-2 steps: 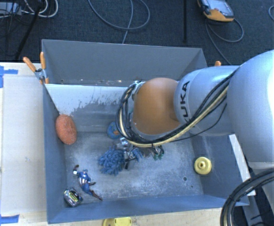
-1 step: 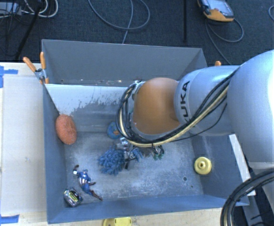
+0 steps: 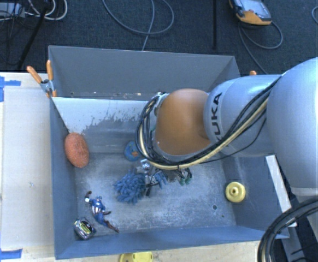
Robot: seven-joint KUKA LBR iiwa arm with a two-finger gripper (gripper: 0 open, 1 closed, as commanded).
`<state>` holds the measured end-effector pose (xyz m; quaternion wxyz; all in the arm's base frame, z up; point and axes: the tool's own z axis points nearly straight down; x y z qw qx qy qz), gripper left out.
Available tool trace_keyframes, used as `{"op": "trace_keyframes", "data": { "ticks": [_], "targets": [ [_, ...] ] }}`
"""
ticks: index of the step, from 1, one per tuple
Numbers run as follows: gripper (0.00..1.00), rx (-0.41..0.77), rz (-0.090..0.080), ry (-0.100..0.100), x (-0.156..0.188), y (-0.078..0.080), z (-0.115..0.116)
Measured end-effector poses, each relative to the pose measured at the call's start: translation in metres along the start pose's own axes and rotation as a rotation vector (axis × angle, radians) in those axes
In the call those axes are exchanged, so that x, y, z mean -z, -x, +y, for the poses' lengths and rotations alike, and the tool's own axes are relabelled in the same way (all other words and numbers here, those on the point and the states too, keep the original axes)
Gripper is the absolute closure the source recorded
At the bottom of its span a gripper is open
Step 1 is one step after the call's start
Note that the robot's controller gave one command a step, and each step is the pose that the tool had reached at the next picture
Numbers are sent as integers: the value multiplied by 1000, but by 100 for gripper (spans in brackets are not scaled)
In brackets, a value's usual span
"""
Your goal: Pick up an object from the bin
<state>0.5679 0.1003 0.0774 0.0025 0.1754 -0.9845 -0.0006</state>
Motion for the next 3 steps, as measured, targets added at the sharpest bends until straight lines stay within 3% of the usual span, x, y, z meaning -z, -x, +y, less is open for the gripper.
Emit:
{"op": "trace_keyframes", "data": {
  "ticks": [3],
  "targets": [
    [100,-2,2,0,58,-1,1]
  ]
}}
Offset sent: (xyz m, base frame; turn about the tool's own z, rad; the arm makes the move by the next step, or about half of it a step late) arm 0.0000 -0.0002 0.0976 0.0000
